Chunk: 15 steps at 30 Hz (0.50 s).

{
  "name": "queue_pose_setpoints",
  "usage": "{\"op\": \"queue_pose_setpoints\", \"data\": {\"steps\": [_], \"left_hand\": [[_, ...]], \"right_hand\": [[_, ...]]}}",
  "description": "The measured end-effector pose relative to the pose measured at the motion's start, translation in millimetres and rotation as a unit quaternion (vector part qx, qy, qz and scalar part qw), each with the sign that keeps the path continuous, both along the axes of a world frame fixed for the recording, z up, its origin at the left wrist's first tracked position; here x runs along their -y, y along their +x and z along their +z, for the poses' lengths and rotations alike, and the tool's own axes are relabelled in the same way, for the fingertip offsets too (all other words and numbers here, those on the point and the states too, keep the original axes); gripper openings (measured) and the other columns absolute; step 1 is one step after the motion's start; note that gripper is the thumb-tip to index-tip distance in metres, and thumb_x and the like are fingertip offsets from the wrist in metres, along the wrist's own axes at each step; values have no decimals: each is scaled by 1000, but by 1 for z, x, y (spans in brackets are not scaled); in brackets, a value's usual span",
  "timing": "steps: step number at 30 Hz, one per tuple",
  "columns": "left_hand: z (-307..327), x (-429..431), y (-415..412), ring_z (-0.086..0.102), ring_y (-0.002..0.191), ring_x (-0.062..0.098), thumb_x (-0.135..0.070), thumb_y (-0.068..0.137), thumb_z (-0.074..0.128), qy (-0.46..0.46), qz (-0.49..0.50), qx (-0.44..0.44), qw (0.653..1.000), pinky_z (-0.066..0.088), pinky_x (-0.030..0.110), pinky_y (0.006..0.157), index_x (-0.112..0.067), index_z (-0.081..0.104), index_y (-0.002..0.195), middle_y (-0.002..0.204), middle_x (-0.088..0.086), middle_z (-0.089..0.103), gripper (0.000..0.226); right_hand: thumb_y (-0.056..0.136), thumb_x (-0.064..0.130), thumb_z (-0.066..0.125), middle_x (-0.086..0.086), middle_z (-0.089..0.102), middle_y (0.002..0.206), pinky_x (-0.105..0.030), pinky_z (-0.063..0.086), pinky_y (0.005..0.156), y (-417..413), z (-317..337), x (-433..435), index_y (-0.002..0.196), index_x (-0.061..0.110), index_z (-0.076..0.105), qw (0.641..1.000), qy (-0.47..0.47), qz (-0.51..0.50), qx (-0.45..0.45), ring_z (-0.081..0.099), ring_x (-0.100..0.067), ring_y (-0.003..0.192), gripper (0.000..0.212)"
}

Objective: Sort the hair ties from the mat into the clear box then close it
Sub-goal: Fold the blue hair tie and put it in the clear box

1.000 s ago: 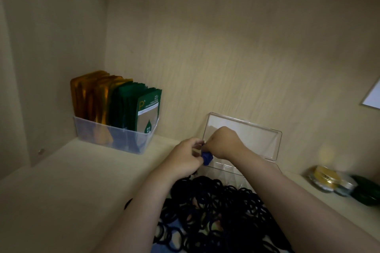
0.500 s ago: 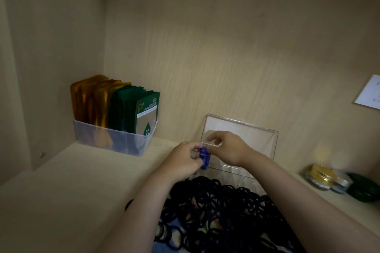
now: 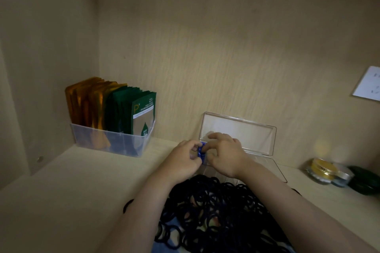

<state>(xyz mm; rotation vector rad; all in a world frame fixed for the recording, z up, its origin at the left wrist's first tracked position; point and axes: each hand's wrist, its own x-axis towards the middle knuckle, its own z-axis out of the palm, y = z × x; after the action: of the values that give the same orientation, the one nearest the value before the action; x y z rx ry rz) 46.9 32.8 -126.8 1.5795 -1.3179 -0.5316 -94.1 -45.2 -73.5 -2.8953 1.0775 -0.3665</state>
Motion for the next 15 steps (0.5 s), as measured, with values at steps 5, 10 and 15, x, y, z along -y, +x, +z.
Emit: {"op": "queue_pose_setpoints", "data": {"steps": [5,10,15], "left_hand": [[4,-1,0,59,98,2,-19,85,58,12,-2,2,1000,51,23,88,-36,50,134,120,-13,55,53],[5,-1,-1,59,100,4,-16,85,59,9,1,12,1000,50,24,91,-31,54,134,122,-8,53,51],[8,-4,-3,59,100,5,-15,84,59,8,7,6,1000,49,21,85,-28,54,125,119,-9,54,43]], "right_hand": [[93,34,50,4,33,158,-41,21,113,-2,-4,7,136,38,56,1000,-28,-2,-2,23,-19,146,43],[92,27,50,7,43,149,-37,23,111,1,-4,10,118,38,69,1000,-15,25,-4,32,-16,140,34],[91,32,55,4,46,147,-40,29,111,5,-9,14,119,35,68,998,24,-24,56,36,-19,139,31]]}}
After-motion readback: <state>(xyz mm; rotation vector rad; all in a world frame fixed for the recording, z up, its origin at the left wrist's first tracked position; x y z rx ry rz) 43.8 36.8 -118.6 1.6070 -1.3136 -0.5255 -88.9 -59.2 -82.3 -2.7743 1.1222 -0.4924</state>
